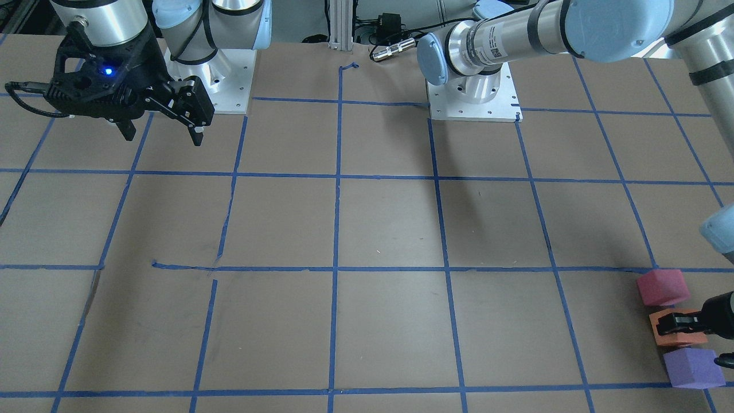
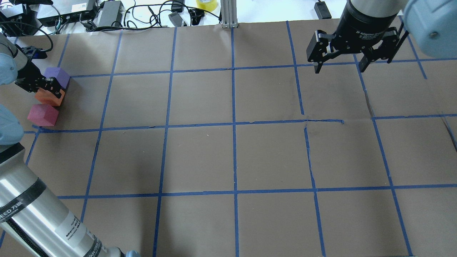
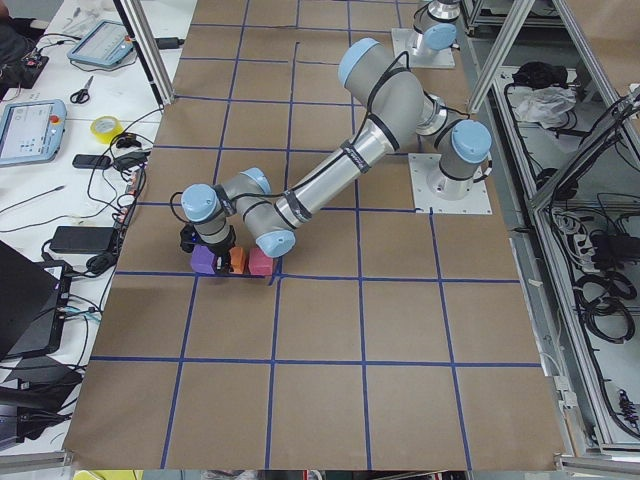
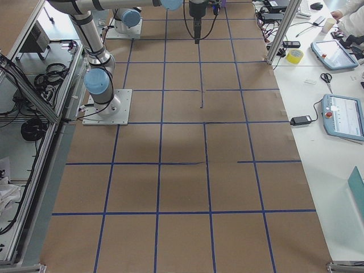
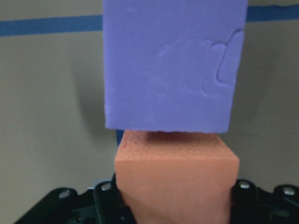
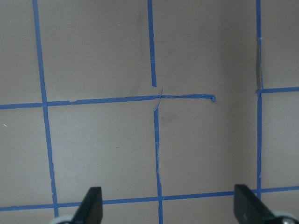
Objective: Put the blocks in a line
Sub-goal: 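Lower the orange cube between the purple and pink cubes, release it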
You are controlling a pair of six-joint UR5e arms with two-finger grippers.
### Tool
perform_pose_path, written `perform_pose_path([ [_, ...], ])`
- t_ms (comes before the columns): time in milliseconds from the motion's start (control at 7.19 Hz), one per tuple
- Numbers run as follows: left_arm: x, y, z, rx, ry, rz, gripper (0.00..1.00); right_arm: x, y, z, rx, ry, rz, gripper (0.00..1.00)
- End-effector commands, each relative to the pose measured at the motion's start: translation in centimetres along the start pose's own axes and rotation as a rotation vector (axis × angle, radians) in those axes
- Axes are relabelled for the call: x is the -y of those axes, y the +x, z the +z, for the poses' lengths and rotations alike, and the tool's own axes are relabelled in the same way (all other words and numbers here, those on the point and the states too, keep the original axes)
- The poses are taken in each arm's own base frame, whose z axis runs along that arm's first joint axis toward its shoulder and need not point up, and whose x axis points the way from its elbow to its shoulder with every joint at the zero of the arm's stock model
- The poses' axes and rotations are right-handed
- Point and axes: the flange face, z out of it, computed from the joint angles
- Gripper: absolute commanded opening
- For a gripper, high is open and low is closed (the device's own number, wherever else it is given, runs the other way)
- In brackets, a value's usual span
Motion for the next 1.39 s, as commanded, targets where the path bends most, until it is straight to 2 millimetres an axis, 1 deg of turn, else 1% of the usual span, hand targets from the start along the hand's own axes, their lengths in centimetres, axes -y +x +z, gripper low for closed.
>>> perform_pose_path([
  [0,0.0,0.0,0.1,-0.003,-0.003,0.0,0.01,0.0,-0.1,0.0,0.0,-0.001,-0.001,1.0],
  [139,0.2,0.3,-0.1,-0.041,0.025,-0.002,0.99,0.0,-0.1,0.0,0.0,-0.001,-0.001,1.0],
  [278,0.1,0.3,0.0,-0.068,0.04,-0.006,1.0,0.0,-0.1,0.0,0.0,-0.001,-0.001,1.0],
  [557,-0.1,0.3,-2.4,-0.044,0.059,-0.002,1.0,0.0,-0.1,0.1,0.0,-0.002,-0.001,1.0],
  [696,-0.6,0.5,-5.4,-0.03,0.075,0.0,1.0,0.0,-0.1,0.1,0.0,-0.002,-0.001,1.0],
  [835,-1.7,1.9,-9.2,-0.04,0.056,0.003,1.0,0.0,-0.1,0.1,0.0,-0.002,-0.001,1.0],
  [974,-3.3,3.7,-13.1,-0.053,0.033,-0.006,1.0,0.0,-0.1,0.1,-0.001,-0.002,-0.001,1.0],
  [1113,-6.2,5.4,-18.0,-0.062,0.012,-0.041,1.0,-0.1,-0.1,0.1,0.0,-0.002,-0.001,1.0],
  [1252,-9.3,7.4,-21.3,-0.055,0.023,-0.057,1.0,-0.1,-0.2,0.1,0.002,-0.002,-0.003,1.0],
])
